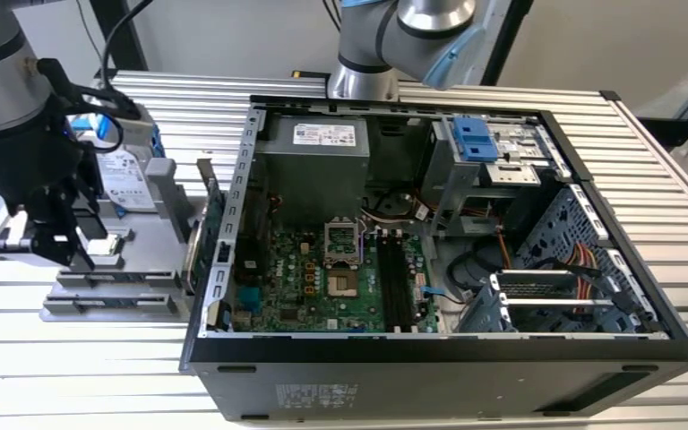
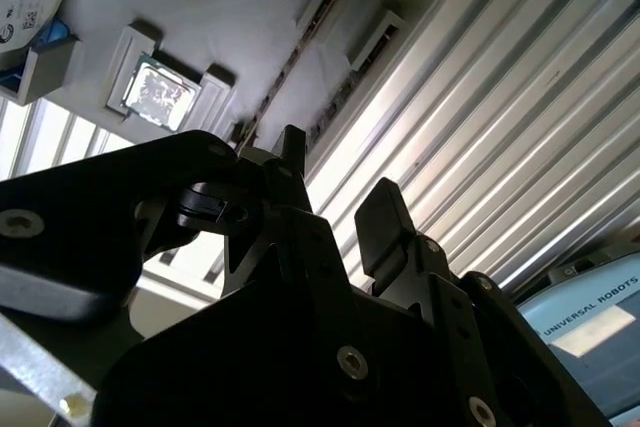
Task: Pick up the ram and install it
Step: 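Pick up the ram and move it above insertion slot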
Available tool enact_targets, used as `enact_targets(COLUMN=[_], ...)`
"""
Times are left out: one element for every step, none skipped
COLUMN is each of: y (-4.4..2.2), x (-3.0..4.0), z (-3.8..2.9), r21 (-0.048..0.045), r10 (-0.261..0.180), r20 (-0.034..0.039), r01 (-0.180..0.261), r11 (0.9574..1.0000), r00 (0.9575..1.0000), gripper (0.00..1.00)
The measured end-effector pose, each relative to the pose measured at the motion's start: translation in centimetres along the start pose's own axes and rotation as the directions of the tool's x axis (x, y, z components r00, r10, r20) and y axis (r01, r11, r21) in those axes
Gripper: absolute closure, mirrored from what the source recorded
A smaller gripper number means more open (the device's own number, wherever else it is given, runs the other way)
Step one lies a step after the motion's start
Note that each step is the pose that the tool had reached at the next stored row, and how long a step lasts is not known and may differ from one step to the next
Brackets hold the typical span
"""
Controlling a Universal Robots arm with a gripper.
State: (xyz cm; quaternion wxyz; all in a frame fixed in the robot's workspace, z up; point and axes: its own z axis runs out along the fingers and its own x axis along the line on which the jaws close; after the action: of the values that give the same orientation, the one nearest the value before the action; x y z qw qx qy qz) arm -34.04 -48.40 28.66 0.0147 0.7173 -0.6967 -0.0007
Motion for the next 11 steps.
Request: enact_targets(y=[0.0, 0.0, 0.0, 0.0, 0.0, 0.0, 0.0, -0.01, -0.01, -0.01, -0.01], x=[0.0, 0.0, 0.0, 0.0, 0.0, 0.0, 0.0, -0.01, 0.0, 0.0, -0.01], z=[0.04, 0.06, 0.07, 0.08, 0.08, 0.09, 0.12, 0.16, 0.21, 0.26, 0.31], r21=[-0.0001, -0.0002, -0.0003, 0.0, -0.0001, 0.0, 0.0, 0.0002, 0.0002, 0.0001, 0.0], r10=[0.0, 0.0, 0.0, 0.0, 0.0, 0.0, 0.0, 0.0, 0.0, 0.0, 0.0], r20=[-0.0001, -0.0002, -0.0003, 0.0, -0.0001, -0.0001, 0.0, 0.0002, 0.0001, 0.0001, 0.0], r01=[0.0, 0.0, 0.0, 0.0, 0.0, 0.0, 0.0, 0.0, 0.0, 0.0, 0.0], r11=[1.0, 1.0, 1.0, 1.0, 1.0, 1.0, 1.0, 1.0, 1.0, 1.0, 1.0], r00=[1.0, 1.0, 1.0, 1.0, 1.0, 1.0, 1.0, 1.0, 1.0, 1.0, 1.0], gripper=[0.0, 0.0, 0.0, 0.0, 0.0, 0.0, 0.0, 0.0, 0.0, 0.0, 0.0])
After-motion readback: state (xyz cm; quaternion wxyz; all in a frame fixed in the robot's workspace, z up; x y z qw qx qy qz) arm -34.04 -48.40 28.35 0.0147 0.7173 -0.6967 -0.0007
